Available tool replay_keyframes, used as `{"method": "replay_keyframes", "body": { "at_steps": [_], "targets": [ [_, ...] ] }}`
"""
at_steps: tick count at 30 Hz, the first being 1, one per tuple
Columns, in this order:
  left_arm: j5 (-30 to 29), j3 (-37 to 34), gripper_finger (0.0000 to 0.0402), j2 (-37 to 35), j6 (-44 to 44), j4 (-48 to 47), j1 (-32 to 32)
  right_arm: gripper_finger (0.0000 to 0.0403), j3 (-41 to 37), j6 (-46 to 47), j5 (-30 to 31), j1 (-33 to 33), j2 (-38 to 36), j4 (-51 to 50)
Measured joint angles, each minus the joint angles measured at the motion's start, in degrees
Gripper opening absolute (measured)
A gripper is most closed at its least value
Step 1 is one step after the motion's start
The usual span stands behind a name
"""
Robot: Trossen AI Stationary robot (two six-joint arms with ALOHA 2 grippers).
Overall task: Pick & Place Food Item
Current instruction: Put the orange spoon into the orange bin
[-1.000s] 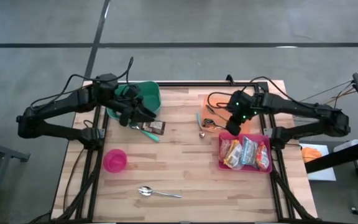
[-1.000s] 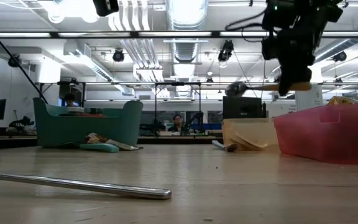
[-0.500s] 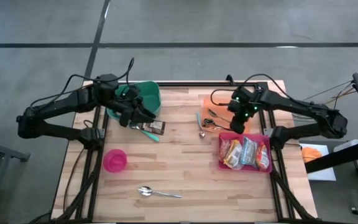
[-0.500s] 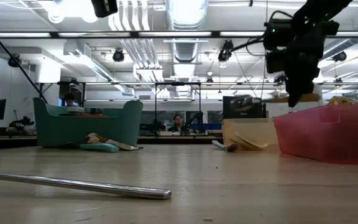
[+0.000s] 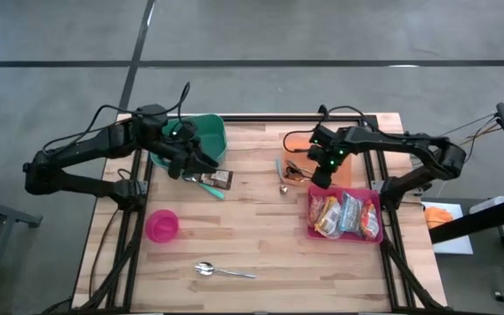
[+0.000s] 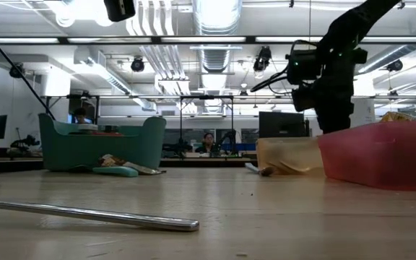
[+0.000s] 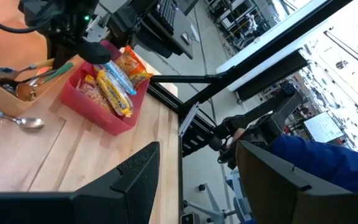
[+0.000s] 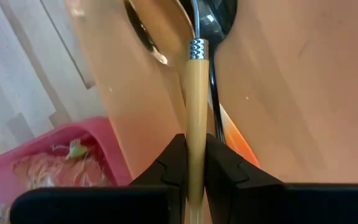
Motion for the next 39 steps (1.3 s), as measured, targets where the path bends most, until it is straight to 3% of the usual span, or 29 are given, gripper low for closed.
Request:
{"method": "replay_keyframes", "body": {
  "at_steps": [25, 33, 39],
  "targets": [
    [0.0, 0.0, 0.0214, 0.0, 0.0, 0.1, 0.0, 0.0026, -1.0, -1.6, 2.9, 0.9, 6.6, 0.7],
    [0.0, 0.0, 0.0214, 0.0, 0.0, 0.1, 0.1, 0.0084, -1.1, 0.0, 3.0, 1.0, 6.0, 0.3],
    [0.0, 0.0, 0.0214, 0.0, 0.0, 0.0, 0.0, 0.0099, -1.1, 0.2, 3.0, 1.0, 6.0, -0.3]
  ]
}}
